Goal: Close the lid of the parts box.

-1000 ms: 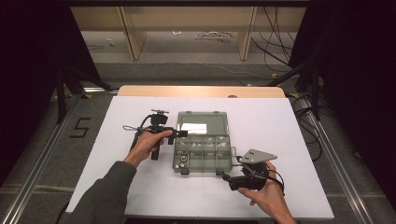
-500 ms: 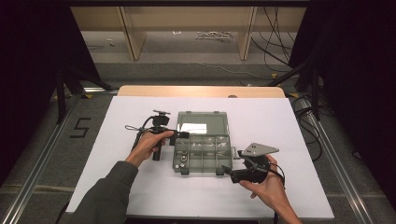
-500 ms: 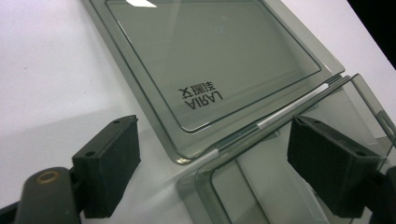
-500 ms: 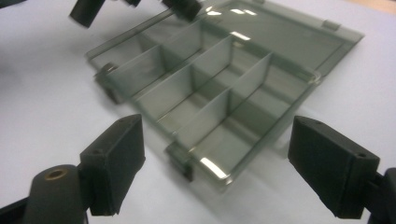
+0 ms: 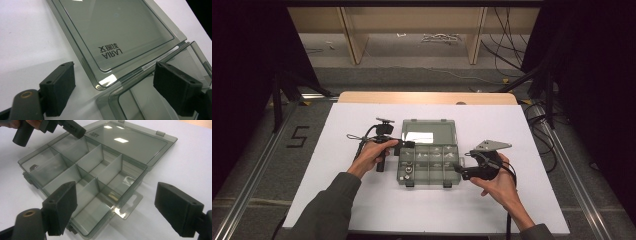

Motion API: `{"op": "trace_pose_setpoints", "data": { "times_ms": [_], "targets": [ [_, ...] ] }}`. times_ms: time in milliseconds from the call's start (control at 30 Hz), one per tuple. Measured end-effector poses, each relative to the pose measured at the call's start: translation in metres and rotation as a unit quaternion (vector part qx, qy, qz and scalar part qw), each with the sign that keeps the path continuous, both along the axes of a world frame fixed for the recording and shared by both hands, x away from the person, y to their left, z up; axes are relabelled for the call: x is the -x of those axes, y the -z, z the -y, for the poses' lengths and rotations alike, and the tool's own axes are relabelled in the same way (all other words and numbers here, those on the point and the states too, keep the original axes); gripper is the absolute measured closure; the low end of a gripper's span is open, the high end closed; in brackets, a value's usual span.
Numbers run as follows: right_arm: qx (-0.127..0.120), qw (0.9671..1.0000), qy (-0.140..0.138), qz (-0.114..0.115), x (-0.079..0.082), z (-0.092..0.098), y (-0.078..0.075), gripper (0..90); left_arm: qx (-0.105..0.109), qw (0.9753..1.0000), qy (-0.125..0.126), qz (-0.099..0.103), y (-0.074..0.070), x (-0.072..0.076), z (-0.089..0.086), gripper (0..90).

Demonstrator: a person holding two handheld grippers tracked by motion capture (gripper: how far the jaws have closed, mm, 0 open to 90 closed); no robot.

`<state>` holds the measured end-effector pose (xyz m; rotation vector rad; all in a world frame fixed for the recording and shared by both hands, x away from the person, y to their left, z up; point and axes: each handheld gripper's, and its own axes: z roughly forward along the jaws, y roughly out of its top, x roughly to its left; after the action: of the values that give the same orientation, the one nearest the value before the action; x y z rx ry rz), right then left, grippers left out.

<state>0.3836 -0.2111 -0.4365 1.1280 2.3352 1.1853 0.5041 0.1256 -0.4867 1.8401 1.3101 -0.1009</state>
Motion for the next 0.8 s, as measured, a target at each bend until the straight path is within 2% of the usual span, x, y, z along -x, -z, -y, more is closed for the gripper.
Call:
{"op": "trace_pose_setpoints", "data": {
  "times_ms": [333,467,600,733,800],
  "targets": [
    [0.006,1.0000,0.003,-0.006,-0.014,-0.004,0.004,19.3,0.010,0.9999,-0.004,-0.013,0.001,-0.003,-0.002,16.2],
    [0.005,0.9999,0.002,-0.011,-0.017,-0.006,0.005,19.3,0.007,0.9999,-0.002,-0.013,0.001,-0.003,-0.002,16.6],
    [0.004,0.9999,0.008,-0.012,-0.018,-0.006,0.005,19.3,0.012,0.9997,-0.007,-0.018,0.001,-0.004,-0.003,16.7],
    [0.004,0.9999,0.001,-0.012,-0.020,-0.005,0.005,19.4,0.027,0.9994,-0.008,-0.021,0.002,-0.007,-0.004,16.5],
    [0.002,0.9999,0.002,-0.010,-0.020,-0.005,0.005,19.5,0.028,0.9993,-0.012,-0.022,0.002,-0.007,-0.004,16.5]
  ]
}}
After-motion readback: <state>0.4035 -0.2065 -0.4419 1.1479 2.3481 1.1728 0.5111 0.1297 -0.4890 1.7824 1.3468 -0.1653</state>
